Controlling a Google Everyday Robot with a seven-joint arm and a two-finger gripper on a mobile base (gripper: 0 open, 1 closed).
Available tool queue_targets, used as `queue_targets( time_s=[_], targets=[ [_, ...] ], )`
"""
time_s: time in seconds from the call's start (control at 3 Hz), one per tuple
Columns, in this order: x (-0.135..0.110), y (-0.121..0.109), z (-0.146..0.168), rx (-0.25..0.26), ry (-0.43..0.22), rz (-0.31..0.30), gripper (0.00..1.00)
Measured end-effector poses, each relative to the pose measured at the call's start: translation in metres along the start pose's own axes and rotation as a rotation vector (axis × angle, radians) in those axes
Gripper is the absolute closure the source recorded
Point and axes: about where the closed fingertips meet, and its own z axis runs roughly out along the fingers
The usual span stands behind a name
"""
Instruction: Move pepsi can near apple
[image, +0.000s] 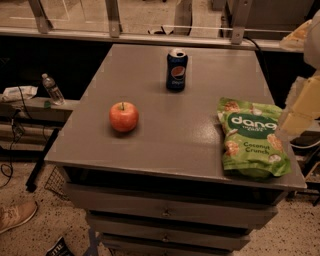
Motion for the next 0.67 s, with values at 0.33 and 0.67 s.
queue_targets(
  time_s=[0.33, 0.67],
  targets=[
    [0.0, 0.0, 0.0, 0.0, 0.0, 0.0, 0.0],
    [-0.007, -0.027, 0.016, 0.022, -0.079, 0.079, 0.0]
  ],
)
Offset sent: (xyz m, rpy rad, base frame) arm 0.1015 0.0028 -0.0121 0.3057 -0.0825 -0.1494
